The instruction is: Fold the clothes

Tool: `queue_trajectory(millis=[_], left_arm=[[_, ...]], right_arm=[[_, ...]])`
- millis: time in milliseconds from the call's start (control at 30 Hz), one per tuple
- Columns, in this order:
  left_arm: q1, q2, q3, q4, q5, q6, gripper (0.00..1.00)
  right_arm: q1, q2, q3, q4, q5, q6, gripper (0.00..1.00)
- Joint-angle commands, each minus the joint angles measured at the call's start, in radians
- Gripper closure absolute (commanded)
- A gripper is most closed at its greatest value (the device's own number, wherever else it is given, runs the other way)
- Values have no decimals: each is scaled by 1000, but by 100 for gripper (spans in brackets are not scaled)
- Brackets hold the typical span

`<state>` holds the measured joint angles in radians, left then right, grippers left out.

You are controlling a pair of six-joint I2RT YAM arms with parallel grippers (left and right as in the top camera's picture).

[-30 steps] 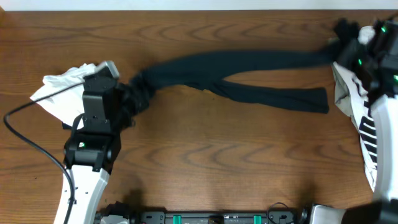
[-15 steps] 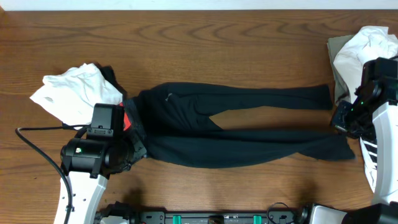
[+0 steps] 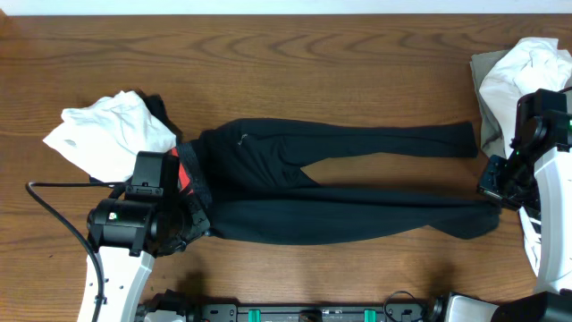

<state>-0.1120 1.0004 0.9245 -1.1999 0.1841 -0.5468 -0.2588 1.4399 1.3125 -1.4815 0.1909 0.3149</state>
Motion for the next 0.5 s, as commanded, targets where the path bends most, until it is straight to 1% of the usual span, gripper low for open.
queue_trajectory(millis=[0,133,200,233,300,400,467], left_arm=[[4,-6,13,-6,-6,16,94],[4,-6,13,5,-13,16,94],[4,-6,13,15,-13,16,94],[4,-6,13,16,-13,16,94],[4,-6,13,18,-13,16,94],[4,-6,13,15,-13,16,94],[4,-6,13,15,-13,16,94]], right_arm=[[-6,0,-4,11,95,41,99],[-6,0,-4,140,81,33,99],[-6,0,-4,227,40,-20,99],[-6,0,-4,243,35,-24,99],[-6,0,-4,249,37,-15,99],[-13,0,-8,192,62,23,99],[-19,0,-18,131,63,22,81]])
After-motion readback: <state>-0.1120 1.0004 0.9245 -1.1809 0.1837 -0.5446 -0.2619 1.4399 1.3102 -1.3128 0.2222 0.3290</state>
